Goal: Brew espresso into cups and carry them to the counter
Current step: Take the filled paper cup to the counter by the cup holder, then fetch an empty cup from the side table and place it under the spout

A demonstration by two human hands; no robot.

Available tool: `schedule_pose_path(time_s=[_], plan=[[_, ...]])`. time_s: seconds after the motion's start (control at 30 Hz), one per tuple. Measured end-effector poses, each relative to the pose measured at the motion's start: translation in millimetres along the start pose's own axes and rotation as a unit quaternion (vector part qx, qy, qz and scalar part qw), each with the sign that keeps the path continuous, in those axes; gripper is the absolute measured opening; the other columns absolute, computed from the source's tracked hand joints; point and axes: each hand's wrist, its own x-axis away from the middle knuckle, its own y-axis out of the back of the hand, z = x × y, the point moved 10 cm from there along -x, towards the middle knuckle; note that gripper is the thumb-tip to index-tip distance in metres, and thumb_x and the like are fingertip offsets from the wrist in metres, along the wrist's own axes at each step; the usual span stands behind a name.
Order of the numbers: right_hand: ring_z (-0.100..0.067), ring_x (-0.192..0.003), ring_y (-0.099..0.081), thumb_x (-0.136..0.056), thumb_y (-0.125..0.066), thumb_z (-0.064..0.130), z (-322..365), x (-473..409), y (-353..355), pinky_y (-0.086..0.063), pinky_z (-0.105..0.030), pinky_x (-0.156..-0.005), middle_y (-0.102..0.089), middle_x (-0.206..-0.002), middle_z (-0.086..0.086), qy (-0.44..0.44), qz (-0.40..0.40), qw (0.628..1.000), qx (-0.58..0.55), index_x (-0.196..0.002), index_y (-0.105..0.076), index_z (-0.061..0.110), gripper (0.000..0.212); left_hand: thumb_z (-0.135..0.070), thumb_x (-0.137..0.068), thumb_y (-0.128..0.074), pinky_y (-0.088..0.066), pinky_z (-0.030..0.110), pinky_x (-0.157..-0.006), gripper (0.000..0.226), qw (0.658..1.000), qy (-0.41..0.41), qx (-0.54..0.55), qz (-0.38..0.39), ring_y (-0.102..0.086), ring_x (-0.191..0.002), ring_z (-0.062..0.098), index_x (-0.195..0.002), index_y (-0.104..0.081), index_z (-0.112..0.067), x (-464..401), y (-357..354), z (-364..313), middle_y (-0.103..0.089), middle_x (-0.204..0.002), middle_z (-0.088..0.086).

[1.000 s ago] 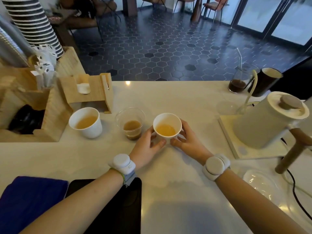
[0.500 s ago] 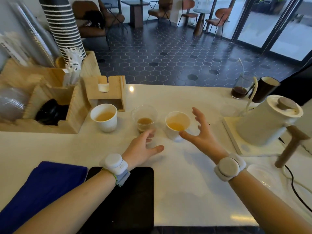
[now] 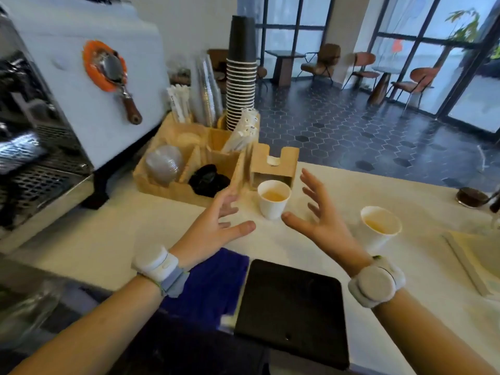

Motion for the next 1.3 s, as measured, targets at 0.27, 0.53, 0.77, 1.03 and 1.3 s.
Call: schedule_pose_path(time_s=[0.27,0.53,0.77,1.03,1.3], plan=[[0.002,-0.136,-0.023,-0.068,-0.066,0.063,90.9,-19.5,-178.1,-0.022,-0.03,-0.111,-0.023,-0.152,0.019,0.062,0.103,0.992,-0.045,-0.14,-0.018,0.053,0.087,-0.066,-0.063,-0.072,-0.034,0.018,-0.097,0.091,0.993,0.006,-0.033,-0.117,-0.042,-0.12,-0.014,-0.139,-0.024,-0.05,101.2,182.3,23.9,-0.039,-0.137,-0.027],[0.001,-0.133,-0.027,-0.066,-0.067,0.057,167.7,-17.2,-332.5,-0.025,-0.033,-0.111,-0.027,-0.148,0.019,0.102,0.227,0.964,-0.098,-0.142,-0.022,0.046,0.089,-0.059,-0.064,-0.073,-0.032,0.014,-0.093,0.094,0.968,0.056,-0.078,-0.233,-0.034,-0.125,-0.011,-0.14,-0.019,-0.052,198.0,302.1,49.5,-0.028,-0.144,-0.02],[0.021,-0.121,-0.028,-0.067,-0.068,0.057,226.2,-22.0,-458.7,-0.024,-0.007,-0.1,-0.024,-0.148,0.02,0.143,0.338,0.921,-0.13,-0.145,-0.019,0.044,0.093,-0.052,-0.063,-0.07,-0.036,0.028,-0.105,0.1,0.928,0.085,-0.09,-0.352,-0.03,-0.136,0.011,-0.147,-0.019,-0.034,271.2,402.6,68.8,-0.023,-0.154,-0.006],[0.01,-0.131,-0.021,-0.072,-0.067,0.055,282.3,-30.0,-581.8,-0.024,-0.011,-0.1,-0.022,-0.151,0.02,0.172,0.41,0.881,-0.161,-0.147,-0.017,0.038,0.092,-0.076,-0.053,-0.07,-0.033,0.048,-0.109,0.099,0.898,0.129,-0.09,-0.411,-0.032,-0.135,0.007,-0.138,-0.021,-0.055,320.2,498.6,114.9,-0.025,-0.152,-0.014],[-0.002,-0.138,-0.021,-0.075,-0.071,0.047,326.4,-63.3,-709.7,-0.022,-0.021,-0.103,-0.02,-0.154,0.012,0.147,0.441,0.864,-0.194,-0.147,-0.017,0.037,0.091,-0.056,-0.064,-0.073,-0.039,0.026,-0.101,0.096,0.886,0.143,-0.093,-0.432,-0.031,-0.136,0.008,-0.145,-0.021,-0.042,342.2,616.3,151.5,-0.026,-0.153,-0.01]])
